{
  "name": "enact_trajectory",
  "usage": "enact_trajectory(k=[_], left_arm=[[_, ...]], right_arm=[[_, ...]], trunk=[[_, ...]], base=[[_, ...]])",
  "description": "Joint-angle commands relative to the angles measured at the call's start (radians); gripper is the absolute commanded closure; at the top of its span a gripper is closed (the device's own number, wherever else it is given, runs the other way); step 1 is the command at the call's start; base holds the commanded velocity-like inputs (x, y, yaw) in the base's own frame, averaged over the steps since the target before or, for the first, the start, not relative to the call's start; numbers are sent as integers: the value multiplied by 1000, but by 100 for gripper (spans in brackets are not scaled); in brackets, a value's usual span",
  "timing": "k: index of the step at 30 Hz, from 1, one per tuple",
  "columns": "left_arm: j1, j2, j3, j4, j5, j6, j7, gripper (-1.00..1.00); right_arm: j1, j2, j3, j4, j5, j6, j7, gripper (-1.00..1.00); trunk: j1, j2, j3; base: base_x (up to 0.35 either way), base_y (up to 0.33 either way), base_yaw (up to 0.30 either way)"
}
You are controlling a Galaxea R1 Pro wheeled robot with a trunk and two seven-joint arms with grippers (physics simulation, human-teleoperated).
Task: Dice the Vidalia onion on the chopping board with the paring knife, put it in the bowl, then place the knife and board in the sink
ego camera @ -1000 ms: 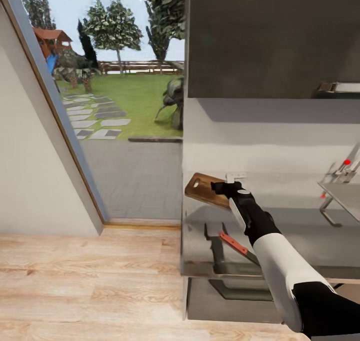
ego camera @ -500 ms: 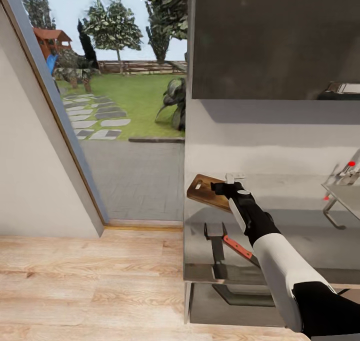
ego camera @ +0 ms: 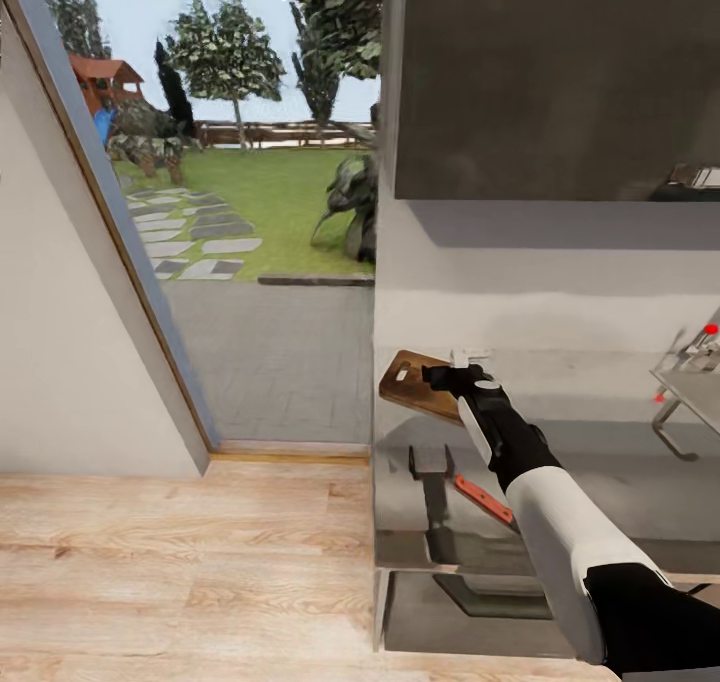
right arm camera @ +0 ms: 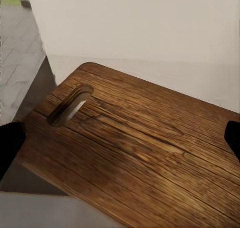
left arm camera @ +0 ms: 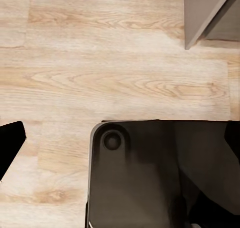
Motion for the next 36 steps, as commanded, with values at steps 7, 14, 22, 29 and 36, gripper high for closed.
enact_trajectory(k=[7, 14, 22, 29, 36], left_arm=[[0, 0, 0, -1, 2, -1, 0, -100], [0, 0, 0, -1, 2, -1, -1, -100], [0, 0, 0, -1, 2, -1, -1, -100], [0, 0, 0, -1, 2, -1, -1, -100], [0, 0, 0, -1, 2, -1, -1, -100]], right_arm=[[-1, 0, 3, -1, -1, 6, -6, -100], [-1, 0, 3, -1, -1, 6, -6, -100], [-1, 0, 3, -1, -2, 7, -6, -100], [-1, 0, 2, 0, -1, 7, -6, -100], [-1, 0, 2, 2, -1, 8, -6, -100]], trunk=[[1, -2, -2], [1, -2, -2], [1, -2, -2], [1, -2, -2], [1, -2, 1]], base=[[95, 187, 0], [99, 200, 0], [100, 201, 0], [100, 201, 0], [82, 201, -54]])
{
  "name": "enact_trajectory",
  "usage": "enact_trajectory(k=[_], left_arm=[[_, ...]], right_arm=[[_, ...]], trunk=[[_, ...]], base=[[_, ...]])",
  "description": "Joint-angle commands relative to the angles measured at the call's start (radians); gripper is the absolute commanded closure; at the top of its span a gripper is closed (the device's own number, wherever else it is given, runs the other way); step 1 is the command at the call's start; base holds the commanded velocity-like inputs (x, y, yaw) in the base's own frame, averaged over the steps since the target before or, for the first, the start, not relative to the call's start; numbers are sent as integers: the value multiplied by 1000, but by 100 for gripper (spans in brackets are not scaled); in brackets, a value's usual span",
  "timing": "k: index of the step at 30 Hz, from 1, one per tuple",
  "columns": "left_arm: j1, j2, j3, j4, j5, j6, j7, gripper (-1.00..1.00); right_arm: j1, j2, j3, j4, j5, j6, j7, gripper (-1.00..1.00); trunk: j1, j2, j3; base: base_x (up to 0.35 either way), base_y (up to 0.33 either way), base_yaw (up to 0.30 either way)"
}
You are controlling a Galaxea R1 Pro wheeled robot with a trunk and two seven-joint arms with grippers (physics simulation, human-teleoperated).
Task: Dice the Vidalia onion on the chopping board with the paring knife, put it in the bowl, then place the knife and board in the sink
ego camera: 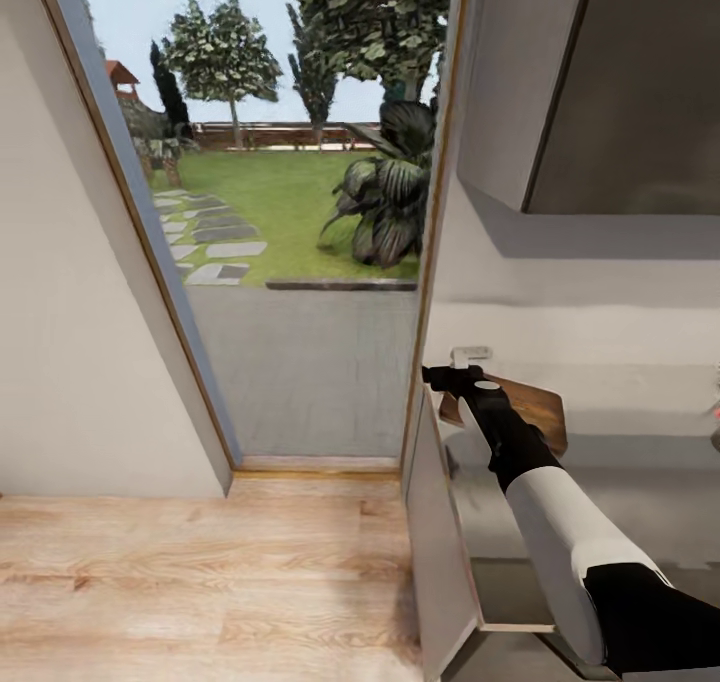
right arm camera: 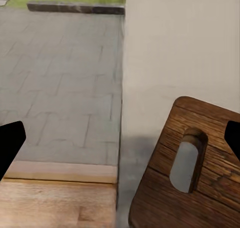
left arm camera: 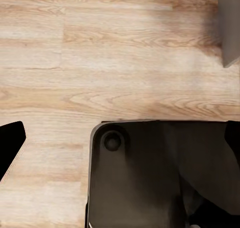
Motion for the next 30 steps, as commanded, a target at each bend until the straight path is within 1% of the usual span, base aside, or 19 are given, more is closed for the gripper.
enact_trajectory(k=[1, 12, 30], left_arm=[[0, 0, 0, -1, 2, -1, 0, -100], [0, 0, 0, 0, 2, -1, 0, -100], [0, 0, 0, -1, 2, -1, 0, -100]], right_arm=[[-1, 0, 3, 0, -1, 6, -6, -100], [-1, 0, 3, 3, -1, 5, -6, -100], [-1, 0, 3, 5, -1, 4, -6, -100]], trunk=[[1, -2, -1], [1, -2, 12], [1, -2, 33]], base=[[33, 201, -137], [8, 182, -158], [0, 13, -185]])
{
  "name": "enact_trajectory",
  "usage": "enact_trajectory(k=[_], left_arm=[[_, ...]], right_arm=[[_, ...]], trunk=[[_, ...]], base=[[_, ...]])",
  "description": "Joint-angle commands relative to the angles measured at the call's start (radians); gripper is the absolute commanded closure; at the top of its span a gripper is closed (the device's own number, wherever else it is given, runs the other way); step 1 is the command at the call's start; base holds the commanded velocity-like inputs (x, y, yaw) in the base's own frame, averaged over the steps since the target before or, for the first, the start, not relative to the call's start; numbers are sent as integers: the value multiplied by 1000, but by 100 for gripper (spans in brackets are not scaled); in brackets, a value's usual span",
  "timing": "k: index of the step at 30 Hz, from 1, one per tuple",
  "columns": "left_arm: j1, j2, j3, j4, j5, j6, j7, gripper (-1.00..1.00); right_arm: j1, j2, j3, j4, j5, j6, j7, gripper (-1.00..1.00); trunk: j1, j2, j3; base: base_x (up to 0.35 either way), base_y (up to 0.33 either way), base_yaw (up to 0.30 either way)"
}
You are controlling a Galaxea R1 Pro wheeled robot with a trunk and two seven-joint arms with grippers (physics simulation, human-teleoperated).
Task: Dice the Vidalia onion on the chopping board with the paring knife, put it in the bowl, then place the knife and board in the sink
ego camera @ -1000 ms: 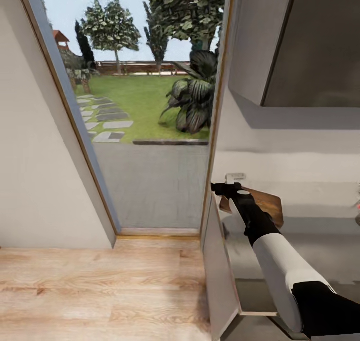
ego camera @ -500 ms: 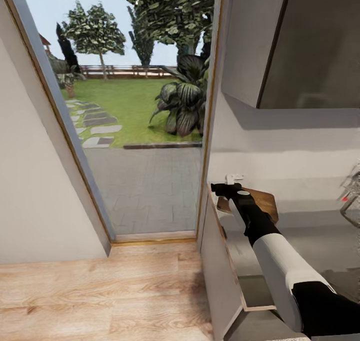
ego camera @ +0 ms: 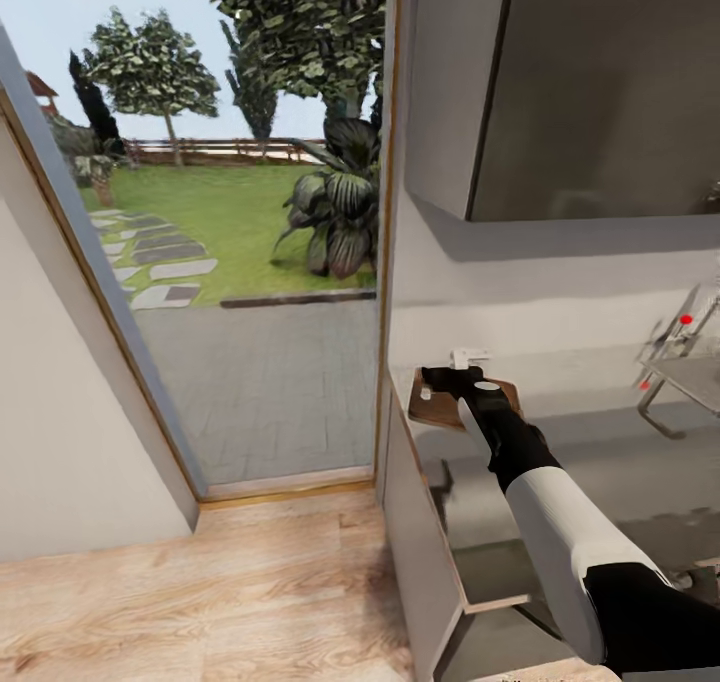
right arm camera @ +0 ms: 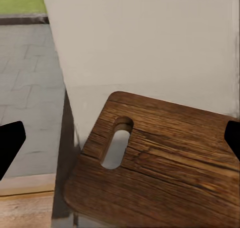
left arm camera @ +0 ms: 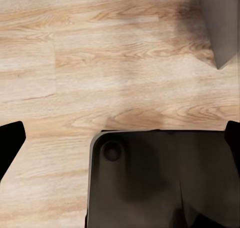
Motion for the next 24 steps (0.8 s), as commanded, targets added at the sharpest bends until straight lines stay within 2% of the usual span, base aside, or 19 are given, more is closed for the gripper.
enact_trajectory(k=[1, 8, 24], left_arm=[[0, 0, 0, -1, 2, -1, 0, -100], [0, 0, 0, -2, 2, -1, 0, -100], [0, 0, 0, -2, 2, -1, 0, -100]], right_arm=[[-1, 0, 3, -1, 0, 6, -6, -100], [-1, 1, 3, 4, 0, 6, -6, -100], [-1, 3, 3, 32, -1, 3, -7, -100]], trunk=[[1, -2, -1], [1, -2, 4], [1, -2, 5]], base=[[0, 0, -186], [39, 85, -112], [118, 246, -7]])
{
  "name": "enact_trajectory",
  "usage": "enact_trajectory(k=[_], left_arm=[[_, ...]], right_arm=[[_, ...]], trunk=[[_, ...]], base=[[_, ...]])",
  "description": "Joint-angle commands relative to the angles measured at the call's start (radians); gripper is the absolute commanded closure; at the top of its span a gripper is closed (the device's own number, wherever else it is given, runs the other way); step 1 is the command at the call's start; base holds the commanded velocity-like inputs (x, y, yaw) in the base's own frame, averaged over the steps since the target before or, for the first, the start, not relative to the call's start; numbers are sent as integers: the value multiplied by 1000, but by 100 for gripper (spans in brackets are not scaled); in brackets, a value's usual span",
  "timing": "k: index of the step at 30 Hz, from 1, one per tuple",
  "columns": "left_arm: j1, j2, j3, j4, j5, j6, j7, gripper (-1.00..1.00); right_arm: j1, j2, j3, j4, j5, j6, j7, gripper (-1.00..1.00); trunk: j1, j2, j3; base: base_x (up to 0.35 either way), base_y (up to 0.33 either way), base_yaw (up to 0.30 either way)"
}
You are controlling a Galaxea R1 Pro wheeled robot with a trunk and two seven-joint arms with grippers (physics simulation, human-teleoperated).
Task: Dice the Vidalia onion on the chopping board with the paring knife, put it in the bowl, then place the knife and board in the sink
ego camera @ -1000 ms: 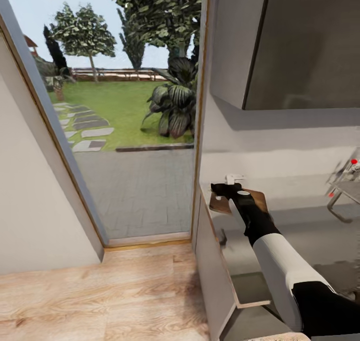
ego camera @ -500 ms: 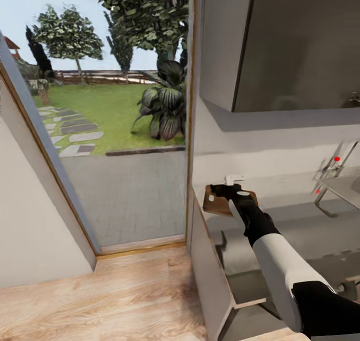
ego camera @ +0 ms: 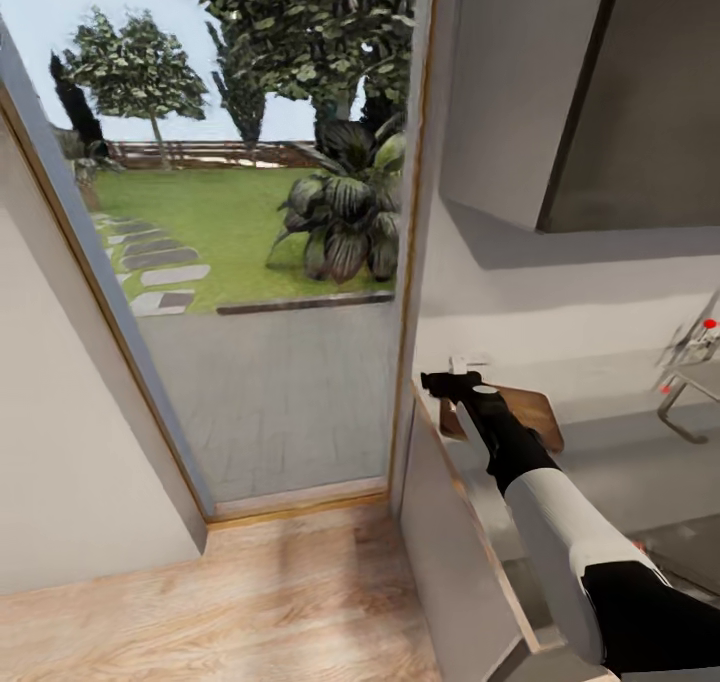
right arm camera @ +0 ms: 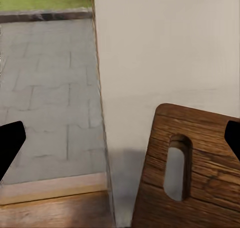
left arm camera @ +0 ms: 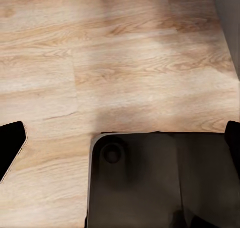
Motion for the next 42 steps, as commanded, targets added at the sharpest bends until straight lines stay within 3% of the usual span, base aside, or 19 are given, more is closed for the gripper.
enact_trajectory(k=[1, 13, 42], left_arm=[[0, 0, 0, -1, 2, -1, 0, -100], [0, 0, 0, -1, 2, -1, -1, -100], [0, -1, 0, -1, 2, 0, 0, -100]], right_arm=[[-1, 0, 3, -1, -1, 6, -6, -100], [-1, -2, 3, 19, 0, 5, -7, -100], [-1, -11, -6, 83, 3, 1, -17, -100]], trunk=[[1, -2, -2], [1, -2, -2], [1, -2, -2]], base=[[124, 258, 0], [113, 211, 0], [5, 8, 0]])
